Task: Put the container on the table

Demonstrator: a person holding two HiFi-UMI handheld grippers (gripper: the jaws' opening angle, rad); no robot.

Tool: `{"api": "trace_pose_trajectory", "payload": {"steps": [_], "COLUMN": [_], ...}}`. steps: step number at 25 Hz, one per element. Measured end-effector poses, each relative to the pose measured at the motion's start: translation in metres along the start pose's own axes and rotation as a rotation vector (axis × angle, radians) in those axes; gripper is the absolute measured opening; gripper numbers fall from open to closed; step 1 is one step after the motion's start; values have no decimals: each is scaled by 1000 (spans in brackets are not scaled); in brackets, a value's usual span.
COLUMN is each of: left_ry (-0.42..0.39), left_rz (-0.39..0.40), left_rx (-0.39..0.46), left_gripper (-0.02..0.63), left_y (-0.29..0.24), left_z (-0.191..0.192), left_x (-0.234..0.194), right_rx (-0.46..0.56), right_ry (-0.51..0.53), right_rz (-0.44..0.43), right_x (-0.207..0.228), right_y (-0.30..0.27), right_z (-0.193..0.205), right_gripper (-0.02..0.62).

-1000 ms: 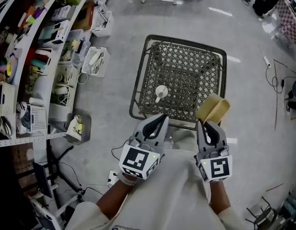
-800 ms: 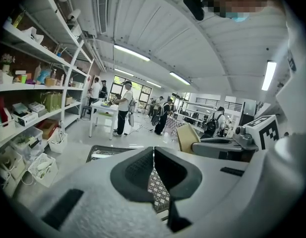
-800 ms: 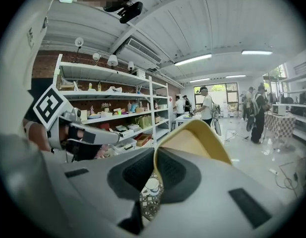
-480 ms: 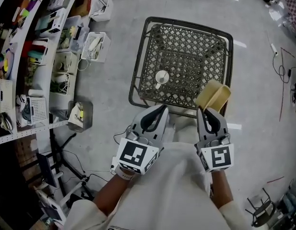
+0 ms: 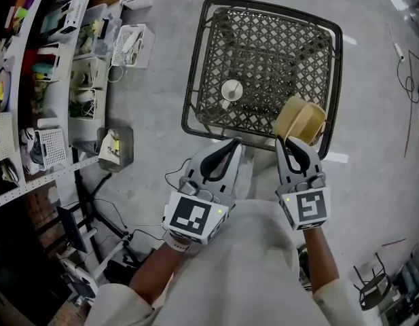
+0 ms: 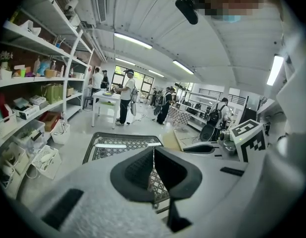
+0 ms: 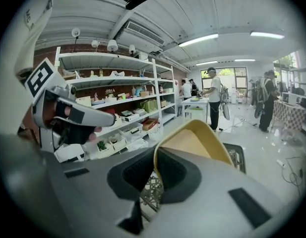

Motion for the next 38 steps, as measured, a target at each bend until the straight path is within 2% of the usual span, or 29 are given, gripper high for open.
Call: {"api": "trace_pose_trajectory", "payload": {"steps": [2,6,18,22,32,38], "left_ry": [-8,36,83,92,147,159], "left_rz": [-6,-12,-21,-19,-38,-45], "left_rx": [-11,-35,-75,-93,-121,-124], "left_gripper": [29,29,29,29,29,29], "left_y": [-4,-12,-33,-39,-49,-56], "left_z": [4,8,41,50,68,71], "left_x": [-4,-10,-27,-29,-44,-48], "right_rx": [-21,-62,-243,-298,-426,-555], "right_ry": [-5,-16,31,28,93,150], "right_rz": [-5,-16,-54,-92,-126,-160], "right_x": [1,4,0,-11,-25,-31], "right_y": [-10,-29,-103,-127,-170,-190], "right_z": [9,28,102,123,163,181], "right_gripper": [32,32,32,32,32,44]}}
Point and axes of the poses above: the fingertips, and each gripper's own axes: y backward along the fingers, x to its right, z out of its underside, the point moved 1 cm from there along y, backward along the fingers, and after that the axes turned 12 degrees about -x, right-handed, at the moved point
